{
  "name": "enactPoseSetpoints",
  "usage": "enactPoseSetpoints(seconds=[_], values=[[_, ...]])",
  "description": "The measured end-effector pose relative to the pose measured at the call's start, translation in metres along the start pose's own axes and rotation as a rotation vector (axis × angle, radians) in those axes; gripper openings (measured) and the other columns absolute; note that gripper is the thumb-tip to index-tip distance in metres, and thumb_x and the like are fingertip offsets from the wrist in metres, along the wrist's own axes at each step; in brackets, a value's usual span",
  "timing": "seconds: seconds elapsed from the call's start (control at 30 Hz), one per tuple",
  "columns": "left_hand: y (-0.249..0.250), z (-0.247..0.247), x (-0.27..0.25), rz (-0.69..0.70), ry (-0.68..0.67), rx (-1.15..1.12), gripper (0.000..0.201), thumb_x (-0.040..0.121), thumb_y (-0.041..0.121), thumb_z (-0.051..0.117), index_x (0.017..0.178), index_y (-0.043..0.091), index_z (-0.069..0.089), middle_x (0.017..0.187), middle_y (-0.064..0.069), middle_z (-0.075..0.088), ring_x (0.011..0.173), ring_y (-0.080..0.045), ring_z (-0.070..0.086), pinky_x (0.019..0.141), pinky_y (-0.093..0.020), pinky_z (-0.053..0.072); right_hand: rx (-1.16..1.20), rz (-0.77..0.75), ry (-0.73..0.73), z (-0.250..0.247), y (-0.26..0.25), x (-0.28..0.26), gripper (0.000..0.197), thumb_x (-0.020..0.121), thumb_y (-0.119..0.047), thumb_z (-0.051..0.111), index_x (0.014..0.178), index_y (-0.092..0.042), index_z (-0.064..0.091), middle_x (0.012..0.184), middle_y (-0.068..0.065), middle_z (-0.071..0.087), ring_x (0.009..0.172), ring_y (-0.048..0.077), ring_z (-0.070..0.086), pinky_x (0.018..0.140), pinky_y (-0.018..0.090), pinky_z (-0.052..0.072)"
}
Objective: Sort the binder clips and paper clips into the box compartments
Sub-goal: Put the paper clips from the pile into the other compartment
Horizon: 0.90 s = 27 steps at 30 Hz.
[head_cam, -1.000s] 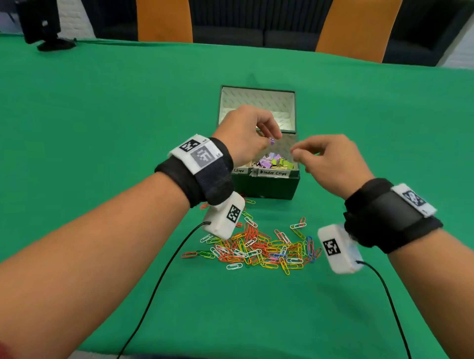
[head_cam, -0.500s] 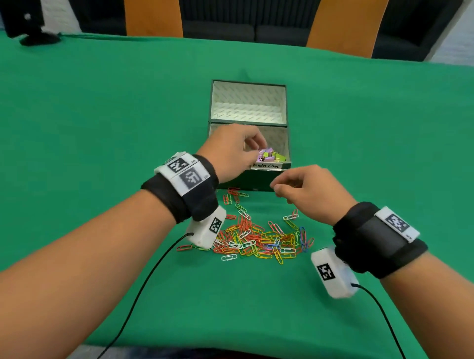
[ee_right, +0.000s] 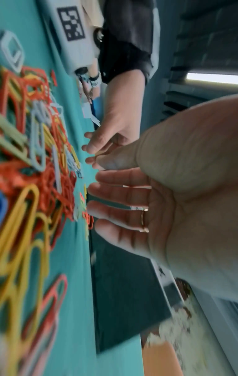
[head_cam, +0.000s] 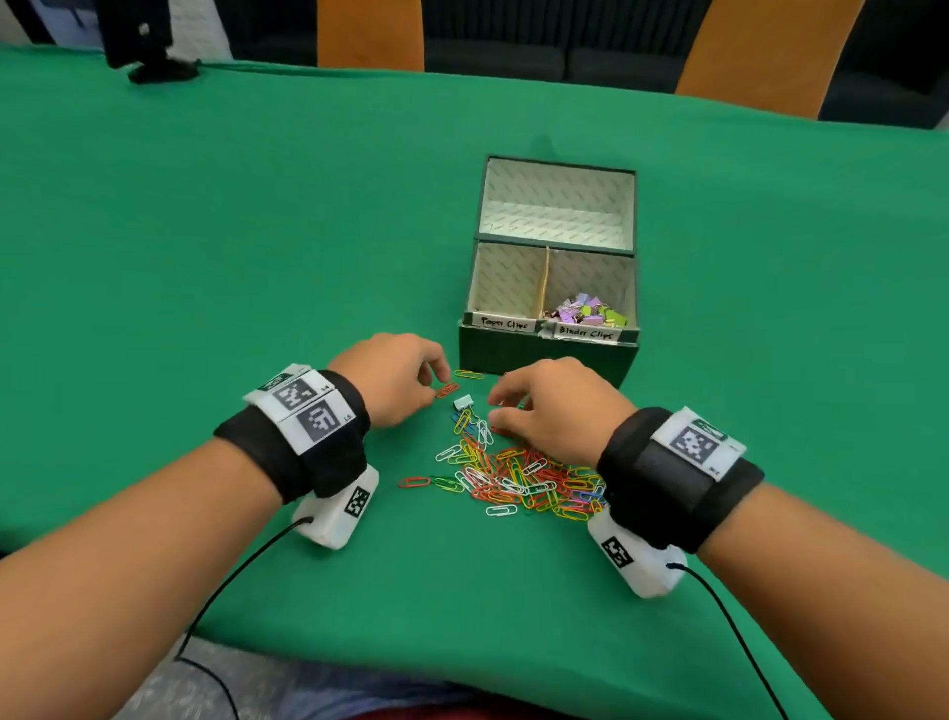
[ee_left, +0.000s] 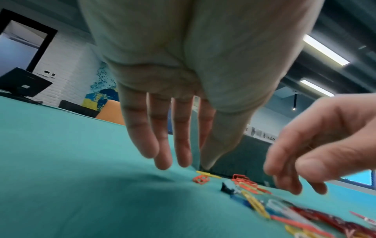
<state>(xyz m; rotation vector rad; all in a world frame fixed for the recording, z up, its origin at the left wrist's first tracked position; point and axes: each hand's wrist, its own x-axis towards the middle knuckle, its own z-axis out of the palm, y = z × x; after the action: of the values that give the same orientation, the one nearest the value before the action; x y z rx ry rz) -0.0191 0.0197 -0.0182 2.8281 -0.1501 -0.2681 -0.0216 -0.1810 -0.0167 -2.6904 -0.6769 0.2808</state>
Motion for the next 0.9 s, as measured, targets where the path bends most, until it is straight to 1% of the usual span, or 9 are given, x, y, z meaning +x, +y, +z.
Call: enactPoseSetpoints(seconds=[0.17,0.3,0.43,0.57,0.63,0.73,0.8,0.87,0.9], values=[[-0.004,-0.002,-0.001,-0.037,-0.013,0.027,0.027,0.084,0.023,0.062,0.108,0.034,0.063,0.108,0.009,0.065,0.099,-0.017,0.059,0.086,-0.028,0.045,-0.165,-0.021,-0.023,0.012,-0.024,0.031,0.037,0.088,-0.052,0.056,0.119,-0.032,0.065,0.113,0.001,0.068,0.103,0.025,0.063,0.084,0.035,0.051],[0.000,-0.005,-0.008,-0.030,-0.042,0.054,0.020,0.083,0.031,0.061,0.102,0.037,0.063,0.100,0.014,0.067,0.095,-0.015,0.060,0.080,-0.027,0.045,-0.243,0.012,-0.064,0.015,-0.026,0.038,0.027,0.085,-0.044,0.063,0.106,-0.027,0.068,0.107,0.003,0.067,0.094,0.027,0.065,0.075,0.032,0.048],[0.018,-0.004,-0.024,0.054,-0.076,0.077,0.005,0.079,0.039,0.063,0.080,0.035,0.064,0.089,0.013,0.069,0.087,-0.015,0.063,0.077,-0.029,0.051,-0.117,0.041,-0.076,0.012,-0.015,0.029,0.010,0.075,-0.033,0.069,0.082,-0.029,0.063,0.093,-0.003,0.067,0.084,0.022,0.064,0.070,0.029,0.050],[0.049,0.008,-0.037,0.185,-0.203,0.149,0.024,0.075,0.051,0.069,0.080,0.028,0.066,0.081,0.010,0.068,0.079,-0.015,0.062,0.069,-0.030,0.051,0.032,0.059,-0.028,0.004,-0.002,0.014,0.015,0.069,-0.037,0.067,0.081,-0.033,0.057,0.082,-0.008,0.065,0.079,0.019,0.062,0.072,0.032,0.053],[0.060,0.012,-0.036,0.242,-0.208,0.236,0.028,0.073,0.053,0.069,0.082,0.028,0.064,0.082,0.008,0.067,0.080,-0.016,0.061,0.061,-0.028,0.045,0.066,0.067,-0.003,-0.004,0.006,0.005,0.017,0.068,-0.036,0.067,0.084,-0.033,0.061,0.079,-0.010,0.067,0.078,0.015,0.063,0.074,0.033,0.054],[0.066,0.012,-0.030,0.302,-0.185,0.284,0.036,0.069,0.056,0.073,0.085,0.027,0.059,0.081,0.009,0.063,0.076,-0.016,0.054,0.056,-0.027,0.034,0.096,0.083,0.042,-0.021,0.016,-0.008,0.015,0.071,-0.026,0.067,0.086,-0.030,0.067,0.077,-0.011,0.070,0.072,0.007,0.063,0.071,0.026,0.052],[0.070,0.012,-0.026,0.354,-0.203,0.262,0.040,0.067,0.054,0.076,0.094,0.029,0.059,0.081,0.010,0.057,0.075,-0.015,0.049,0.058,-0.027,0.033,0.125,0.087,0.078,-0.035,0.021,-0.016,0.014,0.073,-0.022,0.068,0.086,-0.026,0.071,0.078,-0.009,0.071,0.069,0.001,0.062,0.064,0.015,0.046],[0.073,0.014,-0.024,0.393,-0.236,0.238,0.045,0.066,0.050,0.078,0.104,0.032,0.060,0.084,0.010,0.058,0.077,-0.014,0.049,0.062,-0.028,0.037,0.151,0.090,0.169,-0.050,0.025,-0.020,0.011,0.074,-0.021,0.068,0.084,-0.025,0.072,0.076,-0.009,0.071,0.062,-0.005,0.058,0.058,0.006,0.039],[0.073,0.016,-0.023,0.403,-0.257,0.232,0.047,0.066,0.048,0.079,0.106,0.033,0.060,0.087,0.009,0.061,0.078,-0.015,0.051,0.065,-0.028,0.043,0.167,0.097,0.232,-0.058,0.027,-0.019,0.011,0.074,-0.022,0.067,0.083,-0.026,0.072,0.076,-0.010,0.071,0.060,-0.006,0.056,0.057,0.006,0.038]])
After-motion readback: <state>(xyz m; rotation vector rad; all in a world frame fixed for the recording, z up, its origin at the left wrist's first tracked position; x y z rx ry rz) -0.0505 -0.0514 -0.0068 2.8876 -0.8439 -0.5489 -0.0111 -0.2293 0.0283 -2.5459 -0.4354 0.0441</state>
